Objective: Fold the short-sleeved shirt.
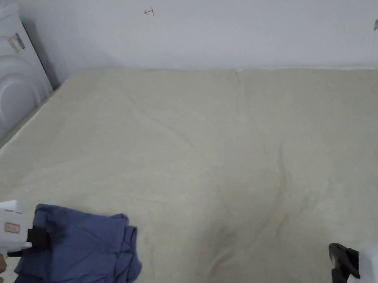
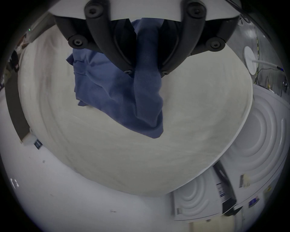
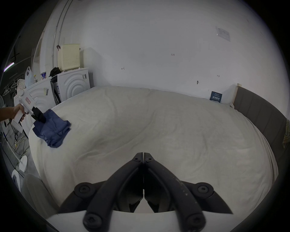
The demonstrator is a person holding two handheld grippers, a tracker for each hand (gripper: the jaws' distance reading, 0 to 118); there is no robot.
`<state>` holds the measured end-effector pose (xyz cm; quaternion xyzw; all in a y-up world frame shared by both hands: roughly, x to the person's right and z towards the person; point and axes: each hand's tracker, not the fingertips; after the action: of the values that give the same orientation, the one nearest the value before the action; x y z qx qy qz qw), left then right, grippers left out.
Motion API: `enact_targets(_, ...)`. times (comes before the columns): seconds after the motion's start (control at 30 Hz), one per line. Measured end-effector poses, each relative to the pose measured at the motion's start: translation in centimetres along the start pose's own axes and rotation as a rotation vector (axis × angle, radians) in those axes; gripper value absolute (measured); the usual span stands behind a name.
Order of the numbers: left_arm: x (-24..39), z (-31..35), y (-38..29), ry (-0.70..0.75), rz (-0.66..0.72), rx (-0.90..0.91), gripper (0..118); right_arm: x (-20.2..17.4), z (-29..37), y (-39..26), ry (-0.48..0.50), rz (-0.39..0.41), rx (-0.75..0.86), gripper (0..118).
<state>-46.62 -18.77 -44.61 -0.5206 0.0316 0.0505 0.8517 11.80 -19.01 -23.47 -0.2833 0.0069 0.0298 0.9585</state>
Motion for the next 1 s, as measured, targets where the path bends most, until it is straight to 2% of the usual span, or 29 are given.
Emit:
enact_targets(0.07,-0.6,-0.5,0.0,0.018,0.003,-0.006,36,-0.2,-0.5,0.0,0.003,-0.002,-0.010,2)
enact_targets(0.1,-0.7,-0.7,0.0,0.035,0.009,0.000,51,-0.3,-0.7,0.0,0.004,0.000,-0.015,2)
enact_targets(0.13,-0.7,-0.9,0.1,0.049,0.020,0.005,78,-0.3,-0.7,0.0,0.004,0.008,-0.020,2)
enact_targets(0.17,-0.6,-0.8,0.1,0.062,0.039,0.013,98,-0.3,-0.7,0.1,0.003,0.012,-0.021,2)
enact_targets(0.2,-0.5,-0.7,0.0,0.070,0.062,0.030,112,-0.2,-0.7,0.0,0.003,0.012,-0.022,2)
enact_targets(0.23,-0.3,-0.2,-0.1,0.068,0.081,0.051,116,0.0,-0.5,0.1,0.004,0.010,-0.023,2)
enact_targets(0.4,1.5,2.9,-0.1,0.065,0.104,0.148,112,1.3,1.3,0.8,-0.007,-0.015,0.015,2)
enact_targets(0.53,4.4,7.8,-0.7,0.069,0.096,0.304,102,2.8,3.7,2.1,-0.016,-0.035,0.081,2)
enact_targets(0.63,7.4,12.9,-1.6,0.033,0.097,0.455,102,4.2,6.0,3.6,-0.031,-0.040,0.149,2)
enact_targets(0.77,12.2,19.6,-3.6,0.037,0.020,0.671,102,6.2,9.5,5.8,-0.060,-0.042,0.251,2)
enact_targets(1.0,20.7,27.1,-8.1,-0.059,-0.006,0.964,103,9.8,15.1,8.7,-0.097,-0.058,0.413,2)
